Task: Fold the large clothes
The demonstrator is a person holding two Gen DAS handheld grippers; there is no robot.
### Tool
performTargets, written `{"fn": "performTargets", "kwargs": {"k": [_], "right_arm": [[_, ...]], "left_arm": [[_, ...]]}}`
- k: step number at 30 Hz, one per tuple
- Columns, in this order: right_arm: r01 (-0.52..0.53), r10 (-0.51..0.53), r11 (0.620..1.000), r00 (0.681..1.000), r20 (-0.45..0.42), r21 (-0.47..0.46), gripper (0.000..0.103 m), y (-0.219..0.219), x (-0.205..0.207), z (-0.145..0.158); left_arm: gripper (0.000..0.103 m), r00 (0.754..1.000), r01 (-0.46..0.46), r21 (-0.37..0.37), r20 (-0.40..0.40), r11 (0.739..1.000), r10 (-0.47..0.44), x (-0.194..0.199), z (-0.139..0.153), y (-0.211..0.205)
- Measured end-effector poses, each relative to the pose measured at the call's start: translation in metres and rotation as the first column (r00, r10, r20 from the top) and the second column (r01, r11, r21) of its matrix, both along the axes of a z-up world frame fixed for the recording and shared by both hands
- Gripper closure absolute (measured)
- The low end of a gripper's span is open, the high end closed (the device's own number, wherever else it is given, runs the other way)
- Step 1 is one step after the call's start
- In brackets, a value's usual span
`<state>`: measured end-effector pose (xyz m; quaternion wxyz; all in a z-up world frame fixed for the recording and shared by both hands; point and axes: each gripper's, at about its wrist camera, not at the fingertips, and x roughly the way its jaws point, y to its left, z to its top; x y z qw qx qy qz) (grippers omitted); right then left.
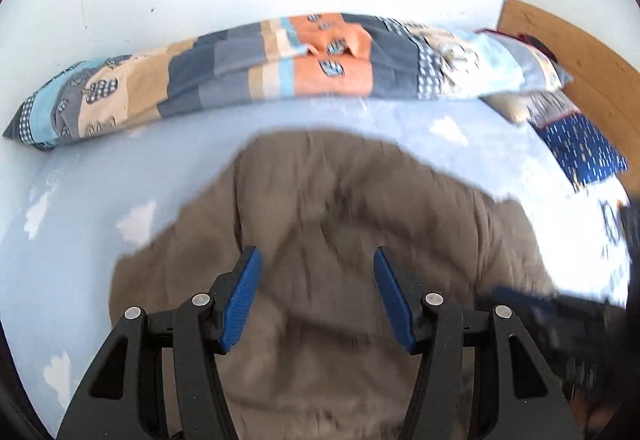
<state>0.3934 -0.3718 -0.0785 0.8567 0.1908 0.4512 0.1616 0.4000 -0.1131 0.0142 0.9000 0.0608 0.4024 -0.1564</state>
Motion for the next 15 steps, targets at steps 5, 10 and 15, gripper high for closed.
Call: {"fn": "performTargets", "kwargs": {"k": [5, 10, 15], "right_arm": [[0.029, -0.030, 0.999, 0.998, 0.050, 0.029, 0.076, -0.012, -0.008, 0.021], [0.042, -0.044, 0.997, 0.998, 0.040, 0.063, 0.076, -0.022, -0.006, 0.024], [0.059, -0.061, 0.995, 0.998, 0.031, 0.080, 0.076, -0.034, -0.005, 0.024]], "left_arm": [[0.046, 0.996, -0.061, 0.010, -0.071, 0.998, 0.061, 0.066, 0.000, -0.014], [0.046, 0.959, -0.108, 0.107, -0.250, 0.988, 0.132, 0.106, -0.050, -0.021], [0.046, 0.948, -0.054, 0.216, -0.297, 0.975, 0.118, 0.103, -0.082, -0.029]]}}
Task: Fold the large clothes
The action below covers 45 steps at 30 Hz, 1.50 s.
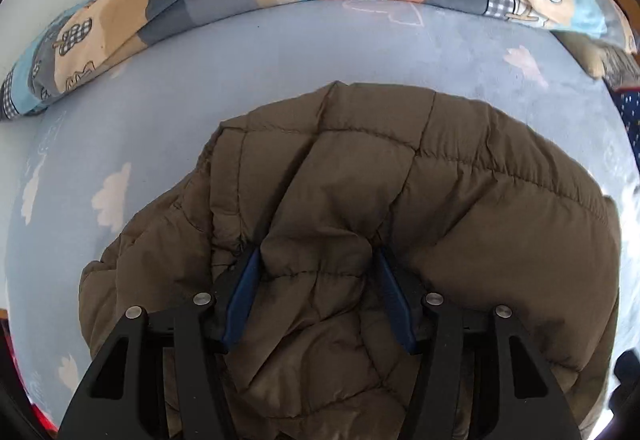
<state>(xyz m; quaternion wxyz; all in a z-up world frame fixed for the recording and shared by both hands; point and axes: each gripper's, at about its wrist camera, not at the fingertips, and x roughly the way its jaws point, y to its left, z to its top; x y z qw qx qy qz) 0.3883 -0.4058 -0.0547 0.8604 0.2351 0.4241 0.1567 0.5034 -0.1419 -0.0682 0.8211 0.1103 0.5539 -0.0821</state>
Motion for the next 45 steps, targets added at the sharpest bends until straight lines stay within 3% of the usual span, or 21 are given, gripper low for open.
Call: {"fn": "performTargets", "kwargs": {"k": [3, 7, 9, 13, 17, 19, 21, 26, 29, 32, 35, 39, 45], "right_arm": [[0.015, -0.015, 1.000, 1.000, -0.009, 0.007, 0.076, -0.003, 0.001, -0.001], [0.030, -0.030, 0.999, 1.000, 0.000, 0.014, 0.076, -0.008, 0.002, 0.004], [0.038, -0.038, 0.999, 0.999, 0.006, 0.017, 0.076, -0.010, 0.002, 0.006], [0.038, -0.038, 0.999, 0.999, 0.002, 0.013, 0.075, -0.009, 0.002, 0.005], [0.027, -0.027, 1.000, 1.000, -0.001, 0.003, 0.075, -0.005, 0.003, 0.003], [0.021, -0.021, 1.000, 1.000, 0.001, -0.007, 0.075, -0.002, 0.002, 0.003], [0.013, -0.013, 1.000, 1.000, 0.000, -0.015, 0.074, 0.000, 0.002, 0.003], [0.026, -0.025, 0.999, 1.000, 0.009, -0.039, 0.071, -0.005, 0.003, 0.002], [0.049, -0.048, 0.997, 0.999, 0.021, -0.057, 0.069, -0.015, 0.003, 0.004], [0.069, -0.066, 0.995, 0.997, 0.039, -0.076, 0.067, -0.025, 0.001, 0.007], [0.072, -0.066, 0.993, 0.996, 0.062, -0.094, 0.067, -0.030, -0.001, 0.009], [0.076, -0.063, 0.991, 0.992, 0.110, -0.112, 0.067, -0.024, -0.002, 0.014], [-0.004, 0.017, 0.985, 0.997, 0.076, -0.173, 0.067, 0.029, 0.032, 0.007]], "left_arm": [[0.046, 1.000, -0.008, -0.063, 0.019, 0.998, 0.009, -0.005, 0.014, 0.006], [0.046, 0.993, 0.026, -0.185, 0.117, 0.982, -0.004, -0.032, 0.054, 0.020], [0.046, 0.988, 0.038, -0.207, 0.152, 0.978, -0.006, -0.051, 0.063, 0.028], [0.046, 0.984, 0.042, -0.169, 0.178, 0.985, -0.011, -0.082, 0.051, 0.049], [0.045, 0.995, -0.012, -0.169, 0.097, 0.986, 0.029, -0.093, 0.006, 0.060], [0.045, 0.994, -0.034, -0.193, 0.094, 0.981, 0.053, -0.096, -0.004, 0.063], [0.045, 0.992, -0.028, -0.187, 0.113, 0.982, 0.050, -0.100, -0.001, 0.062], [0.045, 0.981, 0.055, -0.271, 0.194, 0.961, -0.001, -0.139, 0.034, 0.077], [0.044, 0.967, 0.115, -0.253, 0.251, 0.961, -0.049, -0.167, 0.047, 0.093], [0.044, 0.962, 0.118, -0.251, 0.270, 0.961, -0.048, -0.182, 0.045, 0.123], [0.044, 0.963, 0.084, -0.277, 0.269, 0.957, -0.006, -0.174, 0.038, 0.143], [0.044, 0.963, 0.113, -0.331, 0.268, 0.937, -0.021, -0.157, 0.046, 0.140], [0.044, 0.973, 0.103, -0.342, 0.231, 0.934, -0.023, -0.152, 0.038, 0.144]]}}
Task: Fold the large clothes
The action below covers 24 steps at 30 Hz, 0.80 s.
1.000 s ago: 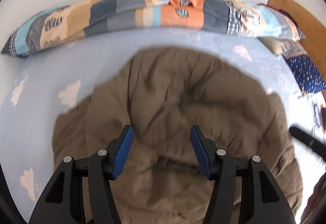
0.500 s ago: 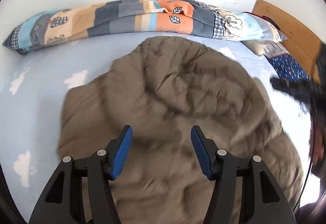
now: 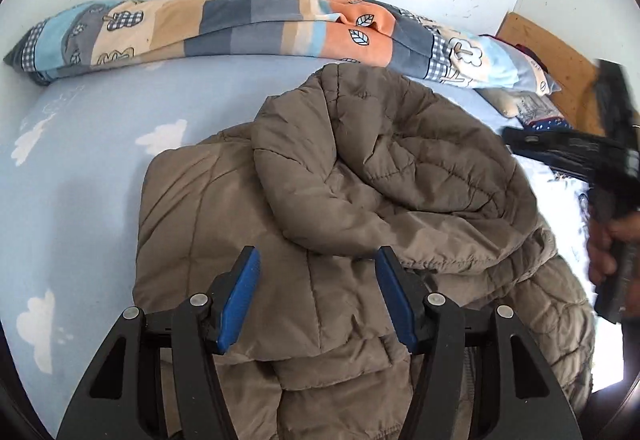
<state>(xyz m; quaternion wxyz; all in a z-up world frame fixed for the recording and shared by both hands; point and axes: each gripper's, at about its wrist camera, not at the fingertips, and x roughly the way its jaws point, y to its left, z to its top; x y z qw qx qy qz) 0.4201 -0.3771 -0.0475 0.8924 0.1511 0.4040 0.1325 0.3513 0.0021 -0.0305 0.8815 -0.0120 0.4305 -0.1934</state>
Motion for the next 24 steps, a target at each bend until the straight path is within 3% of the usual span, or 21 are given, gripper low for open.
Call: {"fn": "performTargets", "kwargs": {"k": [6, 10, 13, 19, 21, 24], "right_arm": [[-0.021, 0.009, 0.992, 0.995, -0.099, -0.121, 0.067, 0.042, 0.024, -0.037], [-0.029, 0.008, 0.984, 0.993, -0.118, -0.178, 0.067, 0.053, 0.018, -0.068], [-0.020, 0.002, 0.986, 0.995, -0.104, -0.166, 0.067, 0.049, 0.014, -0.064], [-0.037, 0.038, 0.994, 0.999, 0.006, -0.106, 0.067, 0.064, -0.026, -0.016], [-0.077, 0.077, 0.994, 0.997, 0.000, -0.083, 0.067, 0.077, -0.039, -0.016], [-0.106, 0.102, 0.987, 0.994, -0.034, -0.118, 0.067, 0.100, -0.052, -0.030]], "left_arm": [[0.044, 0.999, -0.021, -0.032, 0.032, 0.999, 0.022, -0.002, 0.014, 0.012], [0.044, 0.999, -0.051, -0.072, -0.012, 0.996, 0.050, 0.005, 0.010, 0.020], [0.044, 0.998, -0.059, -0.107, -0.032, 0.992, 0.056, 0.007, 0.011, 0.026], [0.044, 0.998, -0.066, -0.112, -0.021, 0.992, 0.064, 0.003, 0.015, 0.028], [0.044, 0.998, -0.064, -0.109, -0.024, 0.992, 0.062, 0.003, 0.014, 0.027], [0.044, 0.998, -0.056, -0.097, -0.018, 0.994, 0.055, 0.000, 0.014, 0.027]]}}
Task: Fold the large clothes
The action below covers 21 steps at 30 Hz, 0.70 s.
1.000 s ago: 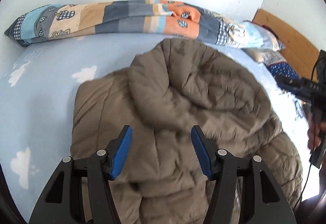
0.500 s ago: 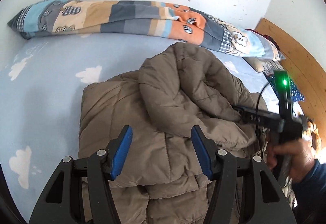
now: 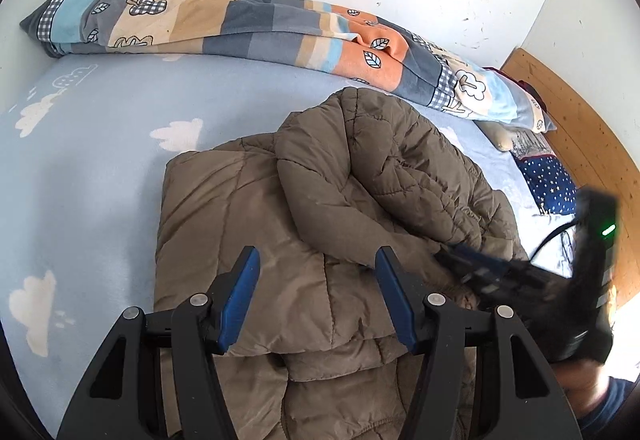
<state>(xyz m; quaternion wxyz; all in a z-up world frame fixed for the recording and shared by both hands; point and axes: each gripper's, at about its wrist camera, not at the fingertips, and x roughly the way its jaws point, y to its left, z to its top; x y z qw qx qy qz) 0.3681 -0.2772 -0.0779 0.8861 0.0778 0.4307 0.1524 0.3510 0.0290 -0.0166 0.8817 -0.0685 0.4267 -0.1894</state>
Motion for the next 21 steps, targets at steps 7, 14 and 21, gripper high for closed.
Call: {"fn": "performTargets", "kwargs": {"k": [7, 14, 21], "right_arm": [[0.015, -0.017, 0.999, 0.997, -0.074, -0.039, 0.066, 0.009, 0.003, -0.039], [0.037, -0.034, 0.998, 0.996, -0.079, 0.042, 0.066, -0.004, -0.006, -0.018], [0.057, -0.047, 0.991, 0.995, -0.087, 0.122, 0.059, -0.035, -0.064, -0.002]], "left_arm": [[0.044, 1.000, -0.003, 0.002, -0.005, 1.000, 0.003, 0.000, -0.002, 0.006], [0.044, 1.000, 0.012, 0.016, -0.002, 1.000, -0.012, -0.007, -0.001, 0.008], [0.044, 1.000, 0.014, 0.040, -0.004, 0.999, -0.014, -0.024, -0.005, 0.013]]}}
